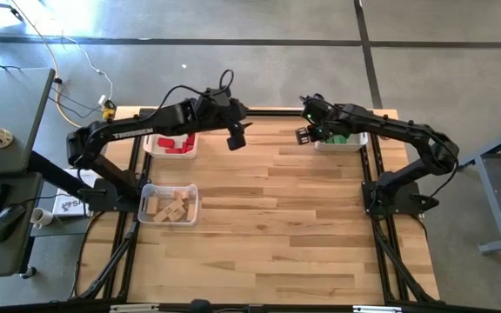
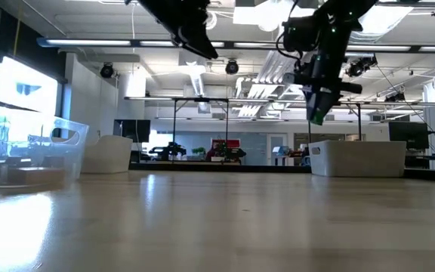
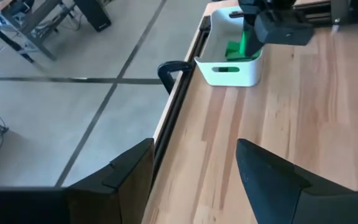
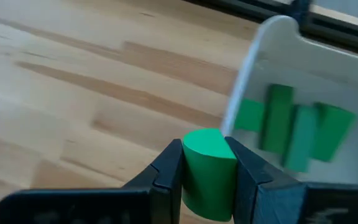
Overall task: Sort & place blocks by color
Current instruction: Put the green half-circle into the right white bin, then return to Home Position
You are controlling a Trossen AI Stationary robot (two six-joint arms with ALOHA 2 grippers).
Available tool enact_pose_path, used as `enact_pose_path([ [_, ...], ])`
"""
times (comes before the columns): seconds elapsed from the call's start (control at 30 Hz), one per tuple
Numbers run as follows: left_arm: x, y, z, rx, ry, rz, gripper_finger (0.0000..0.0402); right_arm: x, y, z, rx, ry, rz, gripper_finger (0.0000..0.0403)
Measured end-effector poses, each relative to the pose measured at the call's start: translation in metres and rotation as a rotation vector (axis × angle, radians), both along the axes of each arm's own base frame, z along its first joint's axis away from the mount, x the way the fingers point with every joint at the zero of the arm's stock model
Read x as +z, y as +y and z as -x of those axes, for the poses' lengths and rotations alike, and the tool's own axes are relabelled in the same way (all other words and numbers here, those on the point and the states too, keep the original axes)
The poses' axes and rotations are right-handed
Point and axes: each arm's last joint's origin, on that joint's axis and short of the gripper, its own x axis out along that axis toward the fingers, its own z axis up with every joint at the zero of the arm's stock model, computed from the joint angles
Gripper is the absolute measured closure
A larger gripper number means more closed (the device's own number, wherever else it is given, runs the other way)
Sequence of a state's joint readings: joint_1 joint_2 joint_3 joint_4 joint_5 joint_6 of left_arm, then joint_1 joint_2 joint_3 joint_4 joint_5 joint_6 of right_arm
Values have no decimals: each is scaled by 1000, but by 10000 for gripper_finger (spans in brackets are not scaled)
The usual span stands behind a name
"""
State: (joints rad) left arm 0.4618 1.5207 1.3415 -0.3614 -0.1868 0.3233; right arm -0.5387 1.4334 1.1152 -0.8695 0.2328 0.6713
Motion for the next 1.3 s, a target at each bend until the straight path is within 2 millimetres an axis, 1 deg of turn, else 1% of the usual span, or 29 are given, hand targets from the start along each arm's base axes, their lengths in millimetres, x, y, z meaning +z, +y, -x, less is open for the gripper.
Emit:
enact_pose_path([
  [0.27,18,-10,20,30,-36,38,188,-3,-19,25,-79,149,13,335],
  [0.5,26,-15,27,36,-66,48,188,-4,-34,46,-151,213,-19,331],
  [0.6,29,-17,29,44,-94,73,188,-4,-38,53,-130,253,-36,328],
  [0.67,31,-19,30,36,-119,99,188,-4,-40,57,-114,272,-44,317],
  [0.83,37,-22,35,13,-153,124,188,-4,-43,58,-83,289,-30,261],
  [0.93,41,-25,37,16,-176,136,188,-4,-44,58,-98,306,1,226],
  [1.0,43,-27,41,22,-190,145,188,-4,-44,59,-114,311,11,209],
  [1.1,49,-30,47,19,-215,162,188,-4,-44,58,-113,289,-2,201],
  [1.3,61,-40,64,-1,-269,228,188,-4,-41,54,-93,219,-66,200],
])
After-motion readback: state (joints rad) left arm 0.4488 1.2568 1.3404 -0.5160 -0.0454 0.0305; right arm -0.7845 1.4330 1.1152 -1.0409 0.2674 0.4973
